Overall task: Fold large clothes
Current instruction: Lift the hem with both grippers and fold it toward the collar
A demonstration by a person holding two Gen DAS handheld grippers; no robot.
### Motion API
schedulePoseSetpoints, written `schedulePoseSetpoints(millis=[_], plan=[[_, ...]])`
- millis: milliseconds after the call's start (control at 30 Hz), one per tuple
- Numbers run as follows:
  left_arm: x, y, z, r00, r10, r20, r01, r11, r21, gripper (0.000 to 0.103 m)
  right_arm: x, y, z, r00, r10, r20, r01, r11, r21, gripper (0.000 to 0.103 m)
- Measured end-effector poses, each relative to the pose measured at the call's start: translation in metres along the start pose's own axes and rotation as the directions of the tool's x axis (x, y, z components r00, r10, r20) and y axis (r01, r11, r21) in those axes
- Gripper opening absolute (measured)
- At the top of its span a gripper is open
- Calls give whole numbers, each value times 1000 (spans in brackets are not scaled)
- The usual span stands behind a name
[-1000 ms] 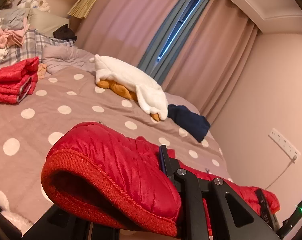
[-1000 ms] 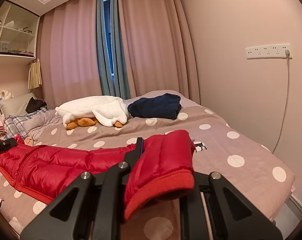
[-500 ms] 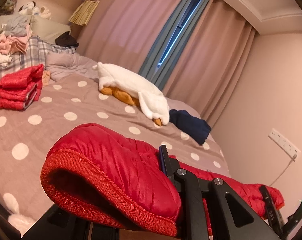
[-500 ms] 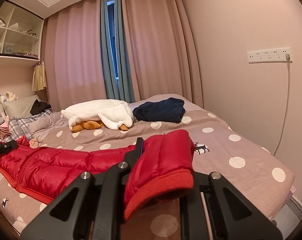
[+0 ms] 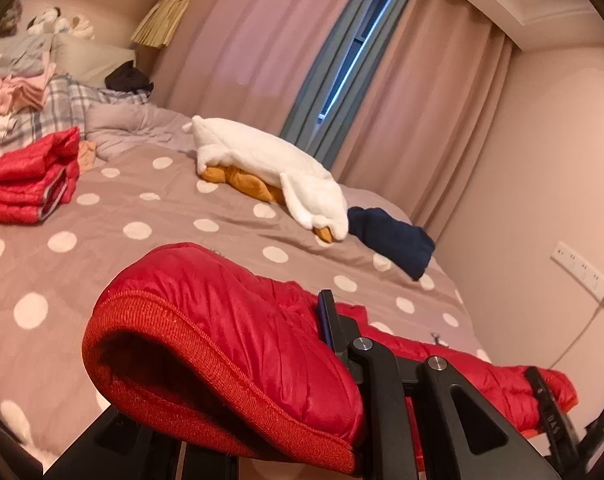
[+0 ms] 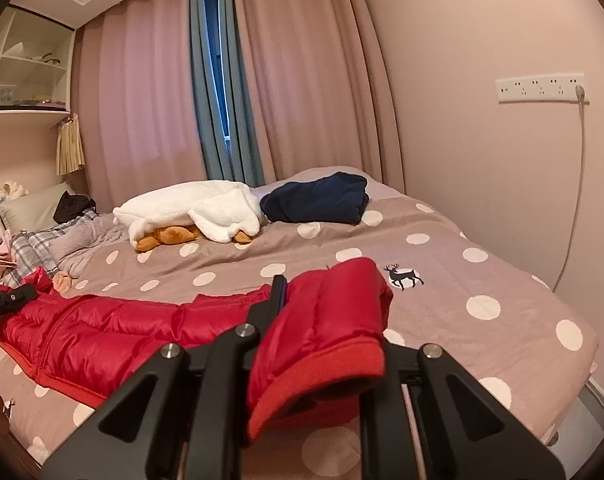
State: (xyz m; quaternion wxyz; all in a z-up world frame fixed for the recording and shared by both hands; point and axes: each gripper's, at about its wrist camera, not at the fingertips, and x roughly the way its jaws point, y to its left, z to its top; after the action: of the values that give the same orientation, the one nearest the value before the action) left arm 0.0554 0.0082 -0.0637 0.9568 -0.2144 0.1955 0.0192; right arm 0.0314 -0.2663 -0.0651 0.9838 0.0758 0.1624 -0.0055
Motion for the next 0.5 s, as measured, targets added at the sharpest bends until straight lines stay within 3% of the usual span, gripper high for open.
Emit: schedulePoseSetpoints(millis=[267, 367, 500], plan=[[36, -4, 14, 1000, -20, 7, 20, 999, 39, 18, 33, 2, 9, 1000, -15, -3, 15, 1000, 0, 15], [62, 4, 15, 999, -41, -18, 41, 999, 31, 18, 59, -1, 15, 999, 4, -34, -3, 1000, 15, 15], [96, 3, 10, 999, 2, -52, 3, 996, 87, 18, 102, -3, 10, 995, -8, -104, 12, 999, 37, 16]])
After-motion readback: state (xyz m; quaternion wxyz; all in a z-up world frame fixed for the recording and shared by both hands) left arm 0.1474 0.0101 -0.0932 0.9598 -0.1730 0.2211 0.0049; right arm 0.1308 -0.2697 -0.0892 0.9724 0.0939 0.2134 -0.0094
